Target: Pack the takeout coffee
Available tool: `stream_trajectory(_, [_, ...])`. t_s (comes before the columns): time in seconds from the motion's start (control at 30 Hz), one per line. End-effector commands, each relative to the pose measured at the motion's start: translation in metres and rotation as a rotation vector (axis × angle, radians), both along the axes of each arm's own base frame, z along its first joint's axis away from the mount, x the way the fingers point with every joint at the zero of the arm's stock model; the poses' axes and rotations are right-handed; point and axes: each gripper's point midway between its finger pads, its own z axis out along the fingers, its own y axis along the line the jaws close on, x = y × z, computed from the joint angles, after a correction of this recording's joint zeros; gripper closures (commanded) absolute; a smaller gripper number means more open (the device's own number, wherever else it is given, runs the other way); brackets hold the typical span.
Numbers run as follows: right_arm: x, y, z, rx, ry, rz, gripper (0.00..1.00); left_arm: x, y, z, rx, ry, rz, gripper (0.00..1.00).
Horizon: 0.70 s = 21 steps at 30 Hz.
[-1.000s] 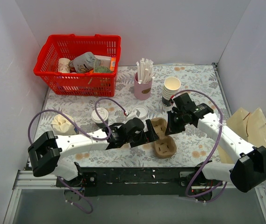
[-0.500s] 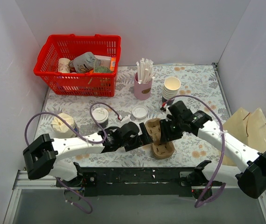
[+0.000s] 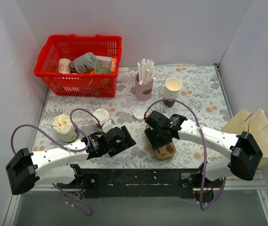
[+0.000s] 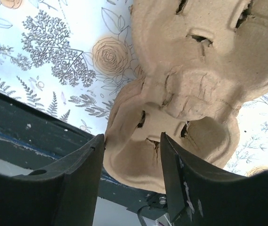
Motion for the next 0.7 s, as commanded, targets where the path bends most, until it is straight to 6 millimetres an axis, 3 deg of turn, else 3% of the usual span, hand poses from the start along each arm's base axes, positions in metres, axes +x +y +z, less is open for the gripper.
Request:
stream_trajectory(0.0, [0.015,0.010,0.006,0.012,-0.055,-0.069,0.43,-0.002,0.007,-0.002,-0.014,0.009,0.035,0.02])
stream_trajectory(0.13, [0.012,0.015,0.001,0.028,-0.027,-0.072,0.45,-0.002,0.003,-0.003,-0.010,0.011,0.014,0.02])
stream_trajectory(0.37, [0.006,0.012,-0.006,0.019,0.006,-0.090,0.74,0.001,-0.008,0.003,-0.022,-0.009,-0.029,0.02])
stream_trajectory(0.53, [0.004,0.020,0.004,0.082,0.017,-0.106,0.97,-0.001,-0.033,0.016,-0.091,-0.065,-0.165,0.02])
stream_trajectory(0.67, [0.007,0.023,0.022,0.141,0.004,-0.134,0.99,-0.004,-0.053,0.015,-0.144,-0.073,-0.247,0.02])
